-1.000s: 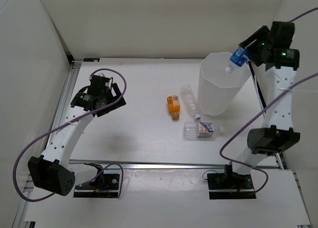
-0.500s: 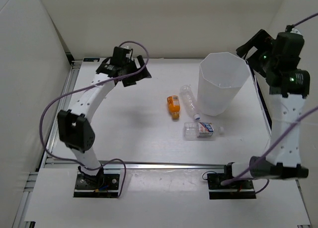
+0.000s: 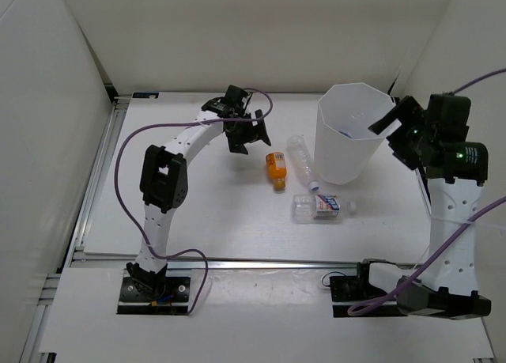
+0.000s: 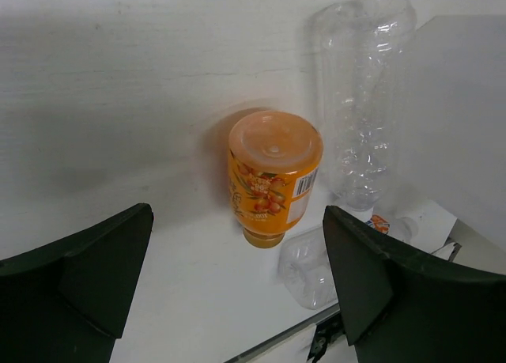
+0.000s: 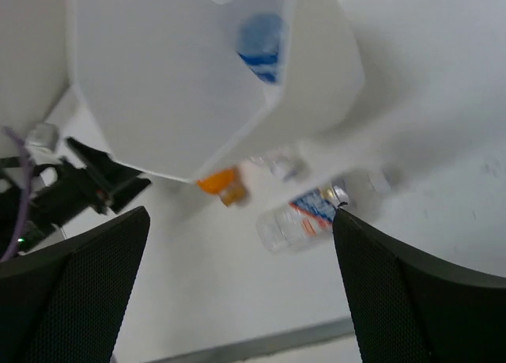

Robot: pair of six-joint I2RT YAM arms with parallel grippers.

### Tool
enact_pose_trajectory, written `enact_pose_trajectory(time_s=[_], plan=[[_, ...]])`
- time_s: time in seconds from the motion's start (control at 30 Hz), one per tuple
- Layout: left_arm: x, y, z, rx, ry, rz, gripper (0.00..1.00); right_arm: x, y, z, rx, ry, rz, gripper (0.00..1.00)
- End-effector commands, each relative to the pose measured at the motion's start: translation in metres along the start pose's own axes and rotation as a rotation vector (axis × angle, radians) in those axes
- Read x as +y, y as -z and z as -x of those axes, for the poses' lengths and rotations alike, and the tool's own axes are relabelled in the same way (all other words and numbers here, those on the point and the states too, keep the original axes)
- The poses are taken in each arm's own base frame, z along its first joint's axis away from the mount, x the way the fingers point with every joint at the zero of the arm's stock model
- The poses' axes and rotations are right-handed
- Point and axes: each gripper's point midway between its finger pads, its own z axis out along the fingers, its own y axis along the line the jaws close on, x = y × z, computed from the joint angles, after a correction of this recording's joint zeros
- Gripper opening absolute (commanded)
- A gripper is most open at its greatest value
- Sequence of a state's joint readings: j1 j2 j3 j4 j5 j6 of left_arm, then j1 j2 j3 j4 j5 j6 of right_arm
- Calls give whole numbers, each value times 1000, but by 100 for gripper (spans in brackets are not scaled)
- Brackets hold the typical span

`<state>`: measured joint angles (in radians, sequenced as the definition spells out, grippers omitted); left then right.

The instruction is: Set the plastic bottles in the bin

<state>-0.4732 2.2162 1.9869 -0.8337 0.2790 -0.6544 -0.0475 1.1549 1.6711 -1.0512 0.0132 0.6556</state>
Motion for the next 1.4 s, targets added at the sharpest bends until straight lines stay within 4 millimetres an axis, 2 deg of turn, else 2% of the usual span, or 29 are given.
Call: enact_pose_trajectory(time_s=[0.0,0.07,0.1,0.17,0.2,0.23,0.27,0.3,0.33,0.37,0.4,0.43,0.5,0.57,0.6,0.63,0.67,0.73,0.77,0.83,0.87,0.9,1.0,1.03,1.1,1.13,1.17,1.27,1.37], plan=[[-26,55,33,-131,-7,-70,100,-25,22,-35,100,-165,-77,100],[-19,59,31,-128,5,-60,100,-25,31,-36,100,-234,-100,100],[-16,68,33,-141,10,-61,100,-25,36,-33,86,-266,-102,100],[-3,72,27,-130,29,-32,100,-17,44,-42,136,-345,-62,100],[2,77,26,-135,28,-27,100,-17,49,-52,169,-393,-61,100],[2,91,27,-166,13,-18,100,-16,50,-59,204,-476,-65,100],[14,92,21,-159,27,5,100,-12,51,-74,271,-512,-41,100],[11,106,16,-168,24,-2,100,-13,51,-84,309,-548,-51,100],[16,111,14,-172,31,2,100,-13,51,-89,330,-578,-56,100],[23,116,14,-180,41,15,100,-16,50,-99,363,-628,-80,100],[29,114,5,-163,47,27,100,-23,48,-111,389,-650,-100,100],[26,125,2,-178,42,17,100,-29,50,-121,413,-675,-134,100],[40,132,-3,-175,66,46,100,-26,55,-131,439,-703,-96,100],[44,146,-4,-196,74,53,100,-21,56,-130,411,-702,-18,100],[50,147,-10,-192,79,73,100,-24,54,-136,421,-744,-39,100],[47,155,-11,-208,84,61,100,-27,52,-144,445,-768,-51,100],[48,161,-12,-219,85,72,100,-39,44,-163,495,-802,-100,100],[57,167,-17,-222,97,96,100,-51,36,-188,568,-854,-153,100],[55,177,-17,-244,93,96,100,-63,26,-207,615,-908,-201,100],[62,182,-23,-246,103,102,100,-74,12,-222,627,-950,-236,100],[57,191,-23,-268,105,86,100,-76,2,-222,616,-986,-235,100],[59,192,-26,-266,106,88,100,-88,-8,-233,616,-990,-270,100],[60,203,-32,-285,103,89,100,-96,-32,-227,578,-962,-295,100],[65,200,-38,-272,107,99,100,-101,-39,-227,590,-953,-343,100],[65,206,-43,-282,104,92,100,-100,-52,-217,568,-895,-333,100],[70,205,-45,-279,114,100,100,-101,-58,-220,610,-857,-362,100],[68,210,-45,-290,110,93,100,-97,-63,-212,597,-831,-353,100],[72,212,-46,-294,118,96,100,-99,-77,-212,633,-775,-408,100],[74,214,-44,-307,122,94,100,-106,-90,-223,683,-742,-470,100]])
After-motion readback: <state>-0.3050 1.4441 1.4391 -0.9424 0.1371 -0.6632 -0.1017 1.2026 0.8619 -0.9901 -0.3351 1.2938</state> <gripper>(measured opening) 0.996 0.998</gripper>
